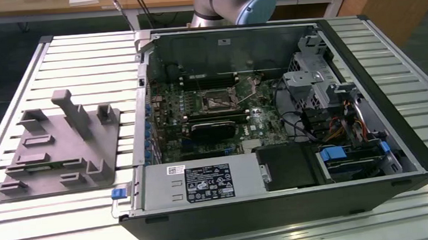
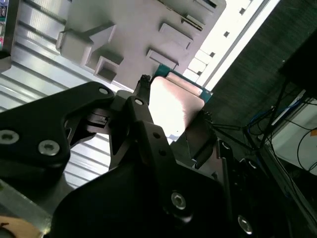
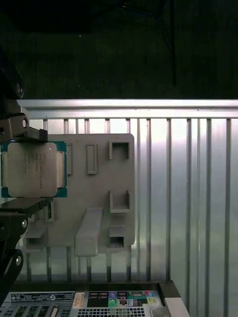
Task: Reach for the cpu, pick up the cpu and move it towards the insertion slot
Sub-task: 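Pick up the cpu and move it towards the insertion slot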
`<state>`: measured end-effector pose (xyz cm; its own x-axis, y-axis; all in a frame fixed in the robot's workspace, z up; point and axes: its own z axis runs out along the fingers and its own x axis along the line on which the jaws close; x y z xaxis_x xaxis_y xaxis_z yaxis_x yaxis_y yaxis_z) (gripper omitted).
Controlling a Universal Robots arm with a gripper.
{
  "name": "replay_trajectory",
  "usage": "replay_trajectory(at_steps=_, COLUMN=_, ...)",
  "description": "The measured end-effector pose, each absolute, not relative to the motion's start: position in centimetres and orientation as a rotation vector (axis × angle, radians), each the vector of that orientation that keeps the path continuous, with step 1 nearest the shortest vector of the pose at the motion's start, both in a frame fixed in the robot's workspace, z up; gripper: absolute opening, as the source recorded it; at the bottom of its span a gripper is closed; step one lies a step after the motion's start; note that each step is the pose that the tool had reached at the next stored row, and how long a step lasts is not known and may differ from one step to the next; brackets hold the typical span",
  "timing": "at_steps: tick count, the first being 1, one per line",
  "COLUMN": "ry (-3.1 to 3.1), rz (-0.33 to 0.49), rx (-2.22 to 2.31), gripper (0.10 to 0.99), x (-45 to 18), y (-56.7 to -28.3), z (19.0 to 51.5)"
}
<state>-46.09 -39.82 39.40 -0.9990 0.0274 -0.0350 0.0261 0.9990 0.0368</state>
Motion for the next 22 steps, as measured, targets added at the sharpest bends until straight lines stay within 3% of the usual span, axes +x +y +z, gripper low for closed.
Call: replay_trajectory(at_steps=22, ry=3.110, rz=0.056, rx=0.042, gripper=0.533, x=-37.6, y=-39.8, z=39.4)
